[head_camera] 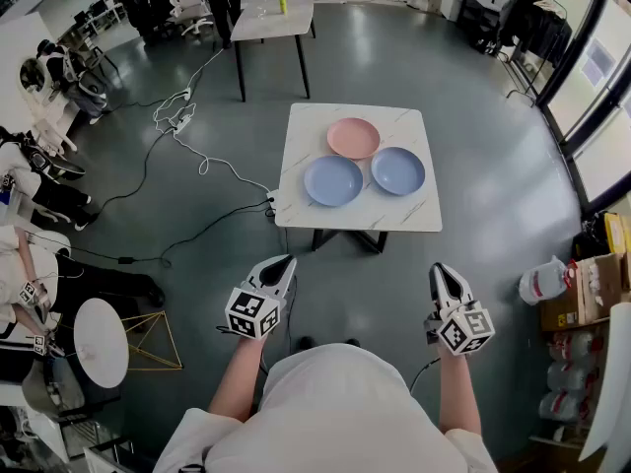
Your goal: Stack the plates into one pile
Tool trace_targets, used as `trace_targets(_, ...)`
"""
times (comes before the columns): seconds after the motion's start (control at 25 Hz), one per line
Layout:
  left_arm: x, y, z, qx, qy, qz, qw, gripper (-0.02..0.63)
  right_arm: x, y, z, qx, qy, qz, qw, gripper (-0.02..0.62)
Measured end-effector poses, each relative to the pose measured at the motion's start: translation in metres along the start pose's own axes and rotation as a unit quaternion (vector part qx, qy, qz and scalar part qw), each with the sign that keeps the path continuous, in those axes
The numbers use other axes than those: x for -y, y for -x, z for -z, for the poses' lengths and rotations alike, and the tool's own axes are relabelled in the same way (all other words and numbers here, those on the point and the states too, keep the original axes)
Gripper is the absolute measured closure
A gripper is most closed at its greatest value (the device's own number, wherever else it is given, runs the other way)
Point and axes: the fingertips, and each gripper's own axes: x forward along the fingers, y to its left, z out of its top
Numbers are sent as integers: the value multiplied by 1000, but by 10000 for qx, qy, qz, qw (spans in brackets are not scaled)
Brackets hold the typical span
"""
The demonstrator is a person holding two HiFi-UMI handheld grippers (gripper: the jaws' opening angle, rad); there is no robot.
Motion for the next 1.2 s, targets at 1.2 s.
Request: trace_targets(1.2,20,-10,12,-205,58,-127,9997,592,23,6,7,-95,-395,-159,9990,566)
